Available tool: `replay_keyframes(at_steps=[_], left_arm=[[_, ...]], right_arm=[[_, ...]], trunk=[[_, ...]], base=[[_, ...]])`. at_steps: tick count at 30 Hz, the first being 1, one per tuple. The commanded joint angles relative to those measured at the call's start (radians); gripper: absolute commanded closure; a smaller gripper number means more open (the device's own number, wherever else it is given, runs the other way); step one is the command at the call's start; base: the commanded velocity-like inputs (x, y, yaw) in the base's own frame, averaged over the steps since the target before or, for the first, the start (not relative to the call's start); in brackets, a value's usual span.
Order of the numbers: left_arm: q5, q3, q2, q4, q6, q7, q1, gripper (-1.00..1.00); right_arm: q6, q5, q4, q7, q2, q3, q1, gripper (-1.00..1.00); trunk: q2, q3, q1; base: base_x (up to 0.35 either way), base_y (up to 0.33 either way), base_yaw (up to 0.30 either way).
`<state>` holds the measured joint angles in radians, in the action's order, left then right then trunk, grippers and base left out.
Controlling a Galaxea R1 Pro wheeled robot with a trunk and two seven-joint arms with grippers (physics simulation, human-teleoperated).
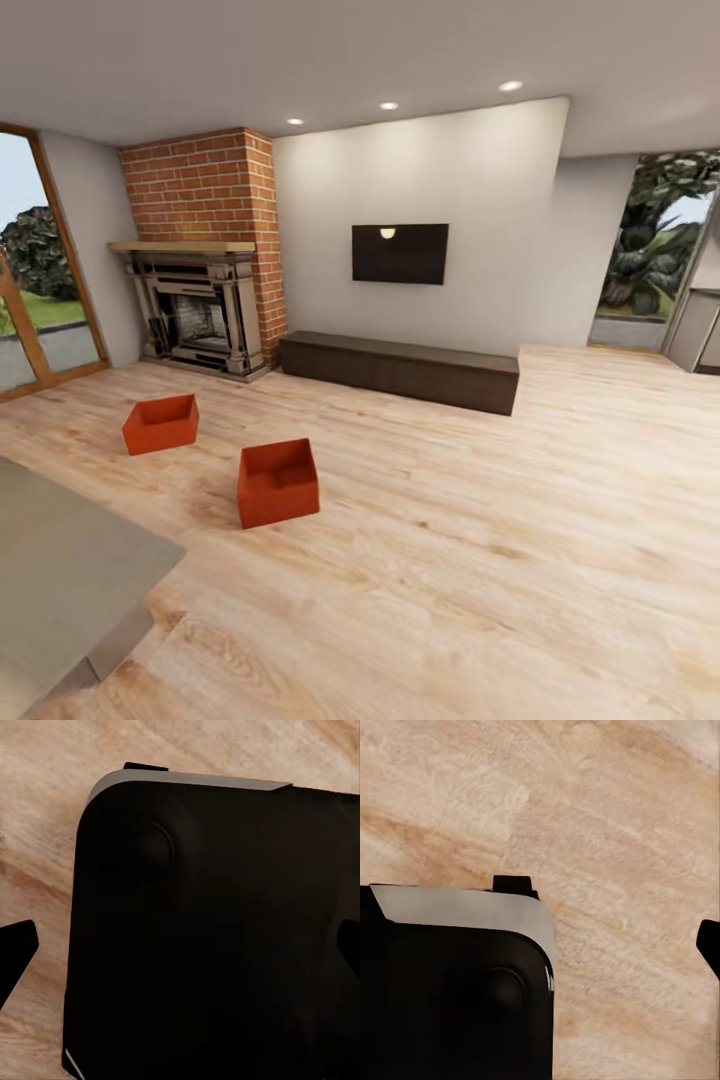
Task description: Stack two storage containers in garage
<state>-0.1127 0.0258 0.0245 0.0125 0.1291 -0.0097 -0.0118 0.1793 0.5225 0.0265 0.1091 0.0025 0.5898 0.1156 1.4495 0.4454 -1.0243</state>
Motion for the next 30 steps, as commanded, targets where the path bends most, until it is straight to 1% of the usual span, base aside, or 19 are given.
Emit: replay_keyframes(at_steps=[1, 11, 13, 30], left_arm=[[-0.008, 0.002, 0.000, 0.001, 0.001, -0.001, 0.000, -1.00], [-0.008, 0.002, 0.001, 0.001, 0.002, -0.001, 0.000, -1.00], [-0.008, 0.002, 0.001, 0.001, 0.002, -0.001, 0.000, -1.00], [-0.008, 0.002, 0.002, 0.001, 0.003, -0.001, 0.000, -1.00]], right_arm=[[0.005, 0.008, 0.003, 0.000, 0.001, 0.008, 0.001, -1.00], [0.005, 0.008, 0.003, 0.000, 0.001, 0.008, 0.001, -1.00], [0.005, 0.009, 0.003, 0.000, 0.001, 0.008, 0.001, -1.00], [0.005, 0.008, 0.003, -0.002, 0.001, 0.008, 0.001, -1.00]], trunk=[[0.000, 0.001, -0.001], [0.000, 0.001, -0.001], [0.000, 0.001, -0.001], [0.000, 0.001, -0.001]], base=[[0.322, 0.000, 0.275], [0.322, 0.000, 0.275], [0.322, 0.000, 0.158], [0.322, 0.000, 0.010]])
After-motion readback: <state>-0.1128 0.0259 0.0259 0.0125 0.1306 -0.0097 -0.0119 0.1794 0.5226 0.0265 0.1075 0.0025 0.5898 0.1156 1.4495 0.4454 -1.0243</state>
